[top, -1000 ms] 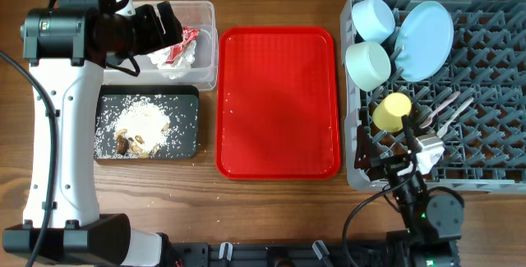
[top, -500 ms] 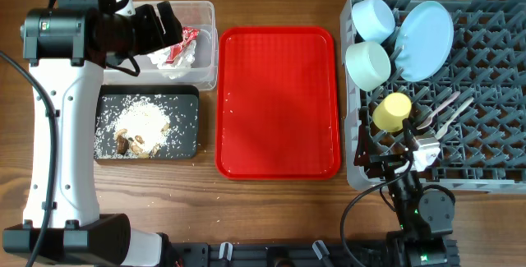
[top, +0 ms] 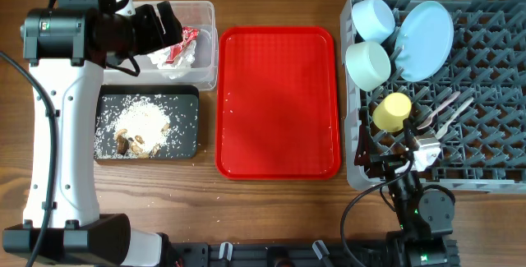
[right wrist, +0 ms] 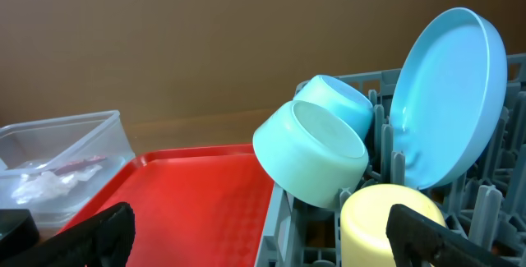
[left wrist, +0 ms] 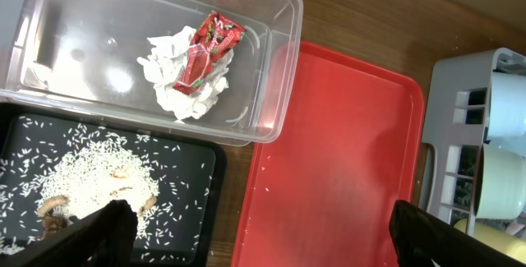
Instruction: Sort waste into correct bins and load items into the dishwasher rack
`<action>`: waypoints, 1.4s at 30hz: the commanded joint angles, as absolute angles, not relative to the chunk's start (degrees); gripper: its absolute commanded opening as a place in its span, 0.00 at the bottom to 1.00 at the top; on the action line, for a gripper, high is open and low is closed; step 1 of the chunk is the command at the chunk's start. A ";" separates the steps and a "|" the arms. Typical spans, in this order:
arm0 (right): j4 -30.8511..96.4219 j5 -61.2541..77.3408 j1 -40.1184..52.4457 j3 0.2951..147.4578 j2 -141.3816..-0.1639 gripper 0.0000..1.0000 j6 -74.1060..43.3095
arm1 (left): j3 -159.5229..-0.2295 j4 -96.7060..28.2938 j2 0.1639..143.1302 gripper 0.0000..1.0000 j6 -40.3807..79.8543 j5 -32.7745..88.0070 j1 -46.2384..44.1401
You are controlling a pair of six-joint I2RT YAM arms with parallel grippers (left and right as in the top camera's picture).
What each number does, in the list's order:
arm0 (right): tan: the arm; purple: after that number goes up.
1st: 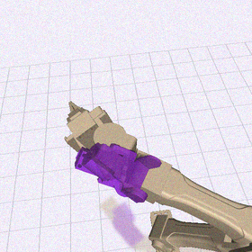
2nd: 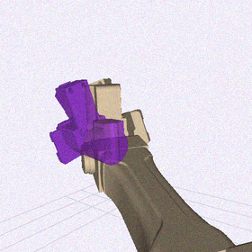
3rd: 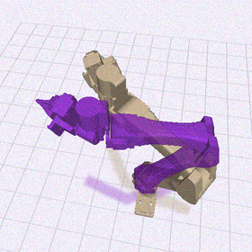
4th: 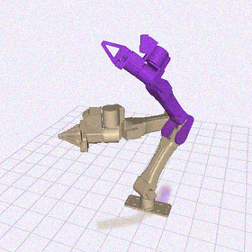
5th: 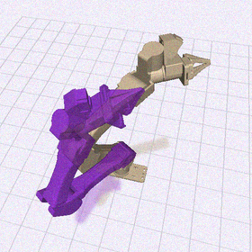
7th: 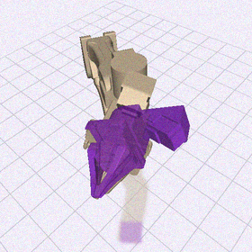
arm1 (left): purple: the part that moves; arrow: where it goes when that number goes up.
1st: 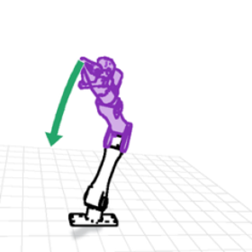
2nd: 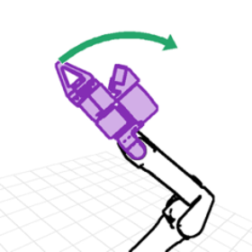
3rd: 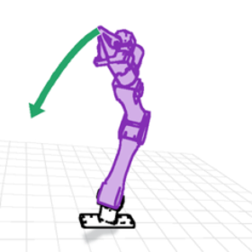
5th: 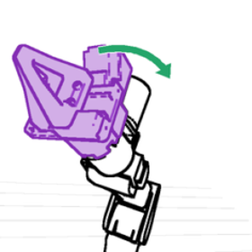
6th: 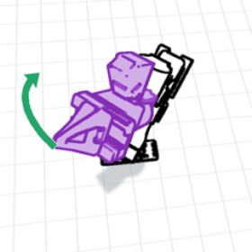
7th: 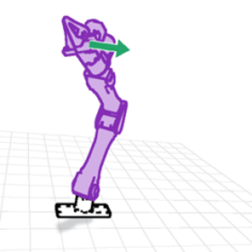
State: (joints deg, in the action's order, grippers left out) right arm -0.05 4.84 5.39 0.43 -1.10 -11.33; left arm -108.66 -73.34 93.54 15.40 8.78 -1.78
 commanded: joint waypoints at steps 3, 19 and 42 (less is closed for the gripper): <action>-0.21 4.03 5.63 0.30 -0.64 1.00 -12.03 | -109.08 -73.36 93.54 1.00 15.90 8.25 -1.48; -0.21 4.03 5.63 0.30 -0.64 1.00 -12.03 | -102.04 -54.76 81.84 1.00 -2.63 12.19 -6.81; -0.21 4.03 5.63 0.30 -0.64 1.00 -12.03 | -17.96 -0.19 21.74 1.00 -2.55 17.61 -1.39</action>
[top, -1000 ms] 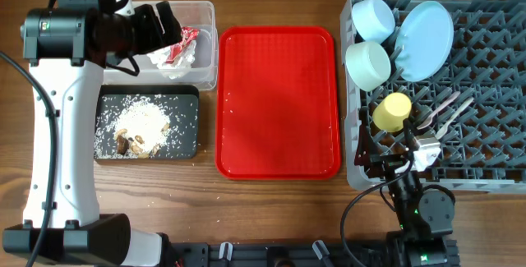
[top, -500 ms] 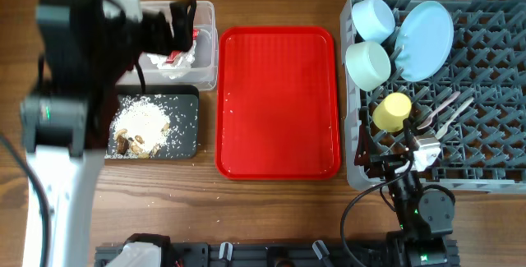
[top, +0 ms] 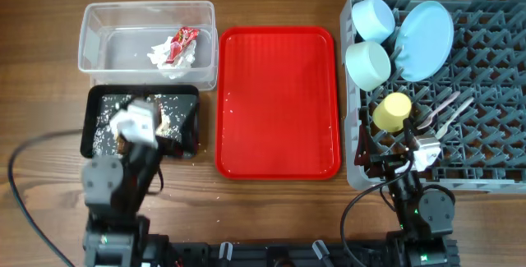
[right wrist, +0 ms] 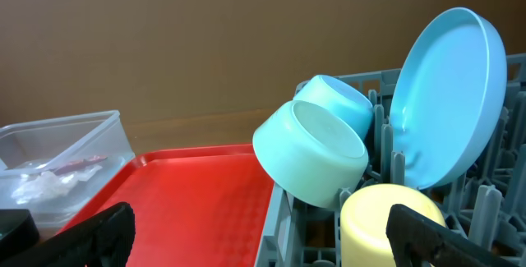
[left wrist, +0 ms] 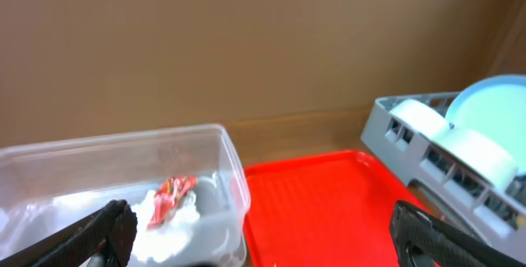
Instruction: Sort waste into correct bins and load items into the dishwasher rack
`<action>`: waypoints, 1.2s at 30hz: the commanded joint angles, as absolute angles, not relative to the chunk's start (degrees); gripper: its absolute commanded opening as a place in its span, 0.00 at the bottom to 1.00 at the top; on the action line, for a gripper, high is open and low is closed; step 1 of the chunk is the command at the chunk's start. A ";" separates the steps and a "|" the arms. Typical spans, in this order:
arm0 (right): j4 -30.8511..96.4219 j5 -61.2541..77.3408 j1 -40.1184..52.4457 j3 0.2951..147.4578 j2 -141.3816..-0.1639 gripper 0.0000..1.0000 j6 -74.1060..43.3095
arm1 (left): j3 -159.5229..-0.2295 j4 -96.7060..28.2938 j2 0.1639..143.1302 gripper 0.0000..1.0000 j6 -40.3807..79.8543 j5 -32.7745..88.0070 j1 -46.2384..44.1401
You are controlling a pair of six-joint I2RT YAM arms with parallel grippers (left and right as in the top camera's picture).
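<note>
The clear bin [top: 107,49] at the back left holds a red wrapper [top: 179,43] on crumpled white tissue [top: 160,56]. In front of it a black tray [top: 185,107] carries rice and food scraps. The red tray [top: 278,101] in the middle is bare. In the grey dishwasher rack [top: 485,135] on the right sit two pale blue bowls [top: 367,62], a blue plate [top: 423,29], a yellow cup [top: 393,111] and cutlery [top: 444,111]. My left gripper [left wrist: 263,246] is open and empty, low over the black tray. My right gripper [right wrist: 263,246] is open and empty by the rack's front left corner.
The wooden table [top: 49,160] shows around the trays. A few rice grains lie on the red tray's left side. A black cable [top: 25,185] loops at the front left.
My left arm, which stood tall with its open gripper over the clear bin, is now folded low at the table's front left over the black tray. The right arm has not moved.
</note>
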State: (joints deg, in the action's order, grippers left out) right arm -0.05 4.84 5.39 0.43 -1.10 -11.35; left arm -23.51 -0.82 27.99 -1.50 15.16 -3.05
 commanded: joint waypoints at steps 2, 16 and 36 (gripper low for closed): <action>-0.21 4.03 5.63 0.30 -0.64 1.00 -12.03 | -15.35 -0.19 18.44 1.00 -2.55 17.61 -0.82; -0.21 4.03 5.63 0.30 -0.64 1.00 -12.03 | -4.36 -0.43 4.64 1.00 -2.57 17.47 2.46; -0.21 4.03 5.63 0.30 -0.64 1.00 -12.03 | -0.32 -3.01 0.14 1.00 -2.15 16.91 3.14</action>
